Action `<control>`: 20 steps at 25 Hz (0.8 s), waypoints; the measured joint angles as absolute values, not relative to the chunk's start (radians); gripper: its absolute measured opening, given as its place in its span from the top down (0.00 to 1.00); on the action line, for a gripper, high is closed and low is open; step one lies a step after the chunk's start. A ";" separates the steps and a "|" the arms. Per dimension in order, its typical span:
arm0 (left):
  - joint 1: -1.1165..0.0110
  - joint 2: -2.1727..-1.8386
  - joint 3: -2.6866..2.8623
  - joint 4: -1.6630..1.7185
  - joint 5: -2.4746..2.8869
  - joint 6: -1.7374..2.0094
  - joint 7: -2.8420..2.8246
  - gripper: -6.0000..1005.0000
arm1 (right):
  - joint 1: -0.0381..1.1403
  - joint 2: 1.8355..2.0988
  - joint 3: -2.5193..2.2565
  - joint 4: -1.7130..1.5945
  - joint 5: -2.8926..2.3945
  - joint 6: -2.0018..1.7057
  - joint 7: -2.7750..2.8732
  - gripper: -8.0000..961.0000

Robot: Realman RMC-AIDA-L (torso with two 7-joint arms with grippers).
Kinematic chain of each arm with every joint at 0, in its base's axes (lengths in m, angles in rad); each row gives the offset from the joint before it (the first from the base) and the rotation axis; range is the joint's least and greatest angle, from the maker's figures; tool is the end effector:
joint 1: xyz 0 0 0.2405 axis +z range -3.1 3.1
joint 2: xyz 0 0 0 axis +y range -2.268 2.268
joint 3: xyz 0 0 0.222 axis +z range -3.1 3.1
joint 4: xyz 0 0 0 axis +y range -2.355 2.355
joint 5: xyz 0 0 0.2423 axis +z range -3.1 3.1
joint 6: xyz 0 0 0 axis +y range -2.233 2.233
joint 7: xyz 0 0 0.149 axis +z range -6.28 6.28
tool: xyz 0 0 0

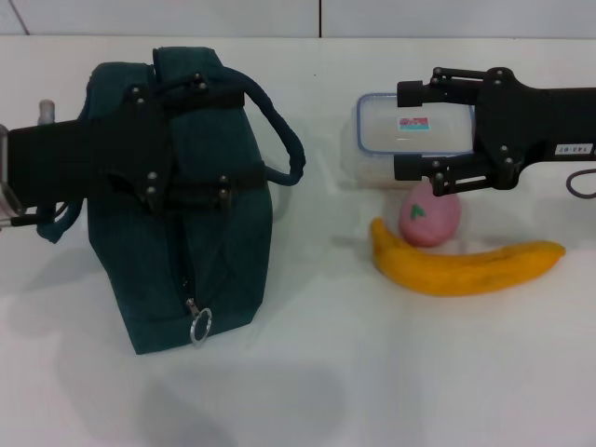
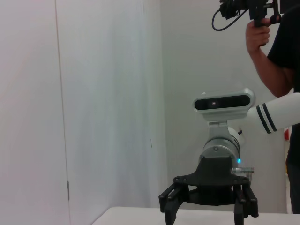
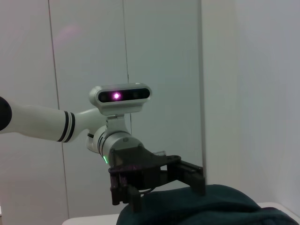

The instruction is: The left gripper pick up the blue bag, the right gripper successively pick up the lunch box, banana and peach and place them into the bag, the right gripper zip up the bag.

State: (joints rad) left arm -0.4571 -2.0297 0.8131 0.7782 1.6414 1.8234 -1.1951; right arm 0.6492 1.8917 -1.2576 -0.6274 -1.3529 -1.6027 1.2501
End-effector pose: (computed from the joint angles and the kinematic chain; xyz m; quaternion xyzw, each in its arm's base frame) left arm -0.2101 0.3242 0.0648 -0.9243 -0.0215 -0.3629 0.1164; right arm 0.1547 0.3713 0.0329 -0.9452 0.0112 0.3223 0.0504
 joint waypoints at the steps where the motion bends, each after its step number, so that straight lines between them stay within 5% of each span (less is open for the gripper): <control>1: -0.457 -2.030 0.813 0.777 1.641 1.823 -1.194 0.13 | 0.649 1.892 -1.258 -0.627 -1.353 -1.603 1.250 0.11; 20: -0.462 -2.027 0.790 0.942 1.641 1.813 -1.440 0.15 | 0.645 1.893 -1.258 -0.627 -1.364 -1.592 1.249 0.11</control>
State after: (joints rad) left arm -0.4618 -2.0274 0.7897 0.9415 1.6411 1.8134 -1.4402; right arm 0.6454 1.8929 -1.2579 -0.6275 -1.3635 -1.5922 1.2491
